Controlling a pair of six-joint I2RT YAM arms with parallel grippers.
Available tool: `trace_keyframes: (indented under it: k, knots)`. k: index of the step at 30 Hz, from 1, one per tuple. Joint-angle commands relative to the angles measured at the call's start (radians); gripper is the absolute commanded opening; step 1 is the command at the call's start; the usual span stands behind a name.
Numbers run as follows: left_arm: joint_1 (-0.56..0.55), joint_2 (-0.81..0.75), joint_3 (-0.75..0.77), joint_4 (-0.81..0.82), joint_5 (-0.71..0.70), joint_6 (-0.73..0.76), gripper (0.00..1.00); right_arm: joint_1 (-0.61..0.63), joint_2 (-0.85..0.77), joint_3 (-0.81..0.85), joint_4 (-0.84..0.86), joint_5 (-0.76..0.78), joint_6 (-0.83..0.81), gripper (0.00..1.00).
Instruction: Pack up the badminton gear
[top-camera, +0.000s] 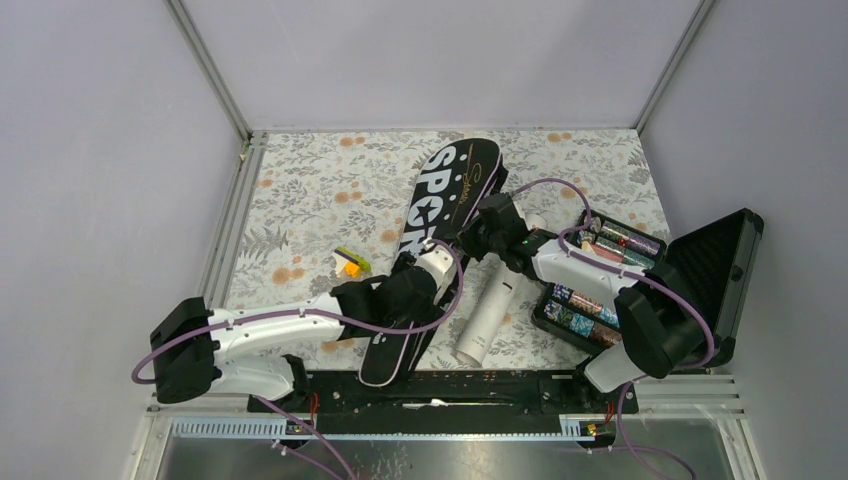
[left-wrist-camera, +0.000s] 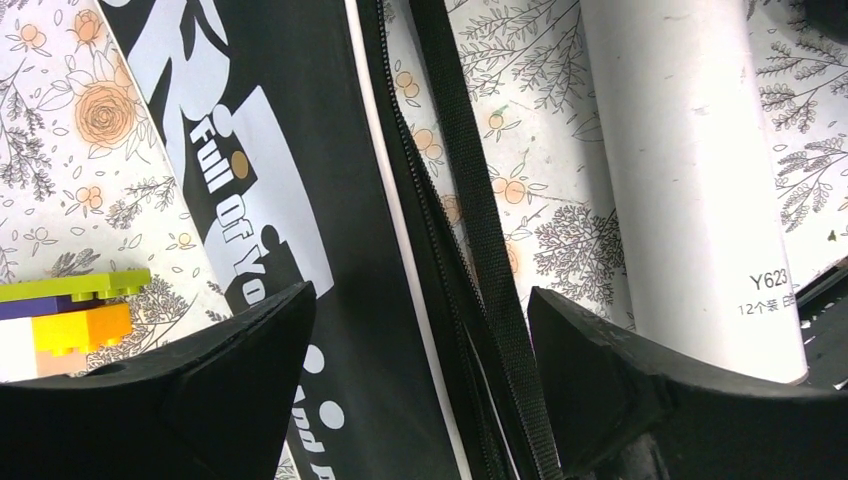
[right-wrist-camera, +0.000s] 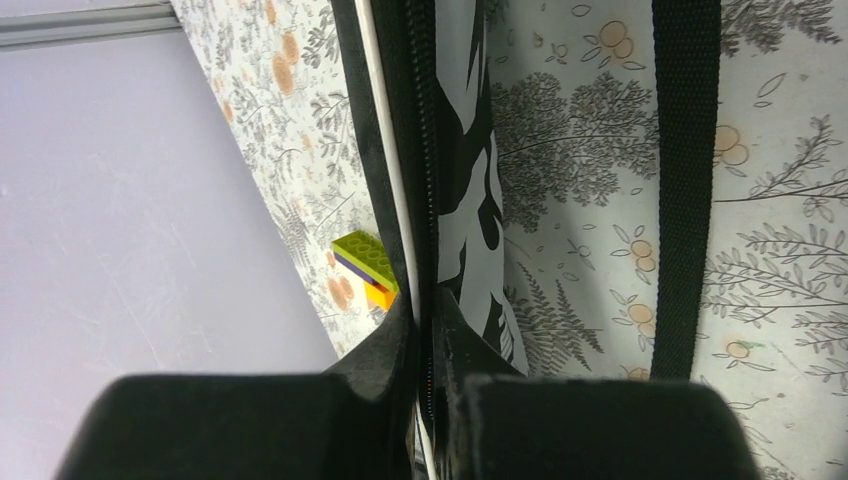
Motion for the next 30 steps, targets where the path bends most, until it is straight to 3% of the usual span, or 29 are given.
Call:
trace_keyframes:
  k: [1,6,9,10,13,16,19,22,24,30]
  knots:
    - [-0.007,-0.004,0.019,0.000,-0.058,-0.005,0.84,0.011,-0.076,0.024,0.112,-0.053,0.062,0.00]
    - [-0.010,0.025,0.011,-0.035,-0.159,0.019,0.80,0.012,-0.113,0.000,0.124,-0.064,0.068,0.00]
    - [-0.022,0.056,0.031,-0.062,-0.200,0.039,0.71,0.011,-0.117,-0.011,0.150,-0.086,0.069,0.00]
    - [-0.029,0.060,0.037,-0.066,-0.212,0.044,0.65,0.012,-0.118,-0.023,0.177,-0.100,0.073,0.00]
    - [-0.043,0.048,0.053,-0.086,-0.218,0.055,0.26,0.012,-0.121,-0.056,0.252,-0.132,0.042,0.00]
    - [-0.043,0.027,0.083,-0.160,-0.209,0.022,0.00,0.011,-0.124,-0.064,0.315,-0.173,-0.174,0.08]
    - [-0.043,-0.007,0.113,-0.239,-0.185,0.000,0.00,0.008,-0.151,-0.042,0.200,-0.111,-0.364,0.33]
    - [-0.042,-0.049,0.148,-0.307,-0.175,-0.038,0.00,-0.010,-0.193,-0.062,0.228,-0.118,-0.480,0.54]
    - [-0.041,-0.075,0.174,-0.355,-0.183,-0.064,0.00,-0.028,-0.225,-0.055,0.220,-0.149,-0.556,0.79]
    - [-0.039,-0.156,0.235,-0.443,-0.132,-0.094,0.00,-0.101,-0.363,-0.084,0.161,-0.150,-0.730,0.80]
